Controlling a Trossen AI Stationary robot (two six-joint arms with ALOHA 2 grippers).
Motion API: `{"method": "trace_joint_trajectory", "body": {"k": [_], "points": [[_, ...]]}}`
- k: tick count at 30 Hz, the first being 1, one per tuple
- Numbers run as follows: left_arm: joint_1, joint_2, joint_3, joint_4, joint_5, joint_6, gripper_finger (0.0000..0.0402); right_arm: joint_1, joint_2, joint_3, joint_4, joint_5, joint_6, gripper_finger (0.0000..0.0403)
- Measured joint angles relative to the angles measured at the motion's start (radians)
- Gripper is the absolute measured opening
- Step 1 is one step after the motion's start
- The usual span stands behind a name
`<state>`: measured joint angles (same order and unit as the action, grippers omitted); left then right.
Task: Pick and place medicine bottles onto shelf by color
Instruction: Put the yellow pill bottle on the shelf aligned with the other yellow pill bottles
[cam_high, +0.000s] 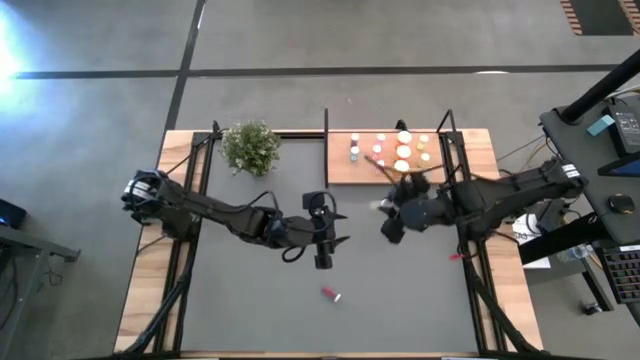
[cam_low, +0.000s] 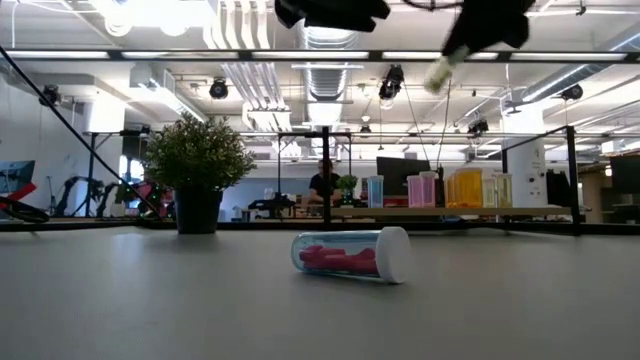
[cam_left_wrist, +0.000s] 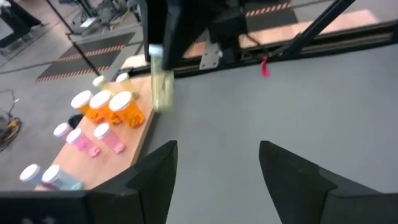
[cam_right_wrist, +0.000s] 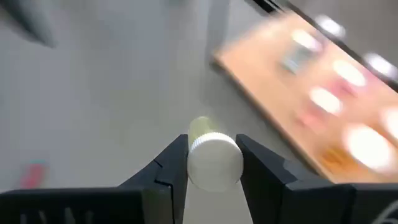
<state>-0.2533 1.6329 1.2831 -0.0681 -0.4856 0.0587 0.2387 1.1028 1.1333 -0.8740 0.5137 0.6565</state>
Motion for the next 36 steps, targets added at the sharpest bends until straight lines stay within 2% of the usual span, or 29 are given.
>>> {"method": "trace_joint_trajectory", "body": {"k": [6,10,20,26,36], "points": [[0.039,-0.016,0.000,-0.046,0.000,0.000,0.0211,-0.167,-0.031,-0.003,-0.326,-0.016,0.220,0.0111],[0.067,-0.022,-0.011,-0.056,-0.001,0.001,0.0211,-0.295,-0.024,-0.026,-0.423,-0.052,0.272,0.0111],[0.137,-0.069,-0.046,-0.123,0.000,0.001,0.0211,-0.571,-0.016,-0.106,-0.386,-0.129,0.132,0.0112],[0.153,-0.073,-0.047,-0.152,0.003,0.009,0.0211,-0.647,0.001,-0.177,-0.239,-0.202,0.082,0.0112],[0.176,-0.074,-0.047,-0.151,0.001,0.001,0.0211,-0.772,0.064,-0.203,-0.198,-0.200,-0.007,0.0112]]}}
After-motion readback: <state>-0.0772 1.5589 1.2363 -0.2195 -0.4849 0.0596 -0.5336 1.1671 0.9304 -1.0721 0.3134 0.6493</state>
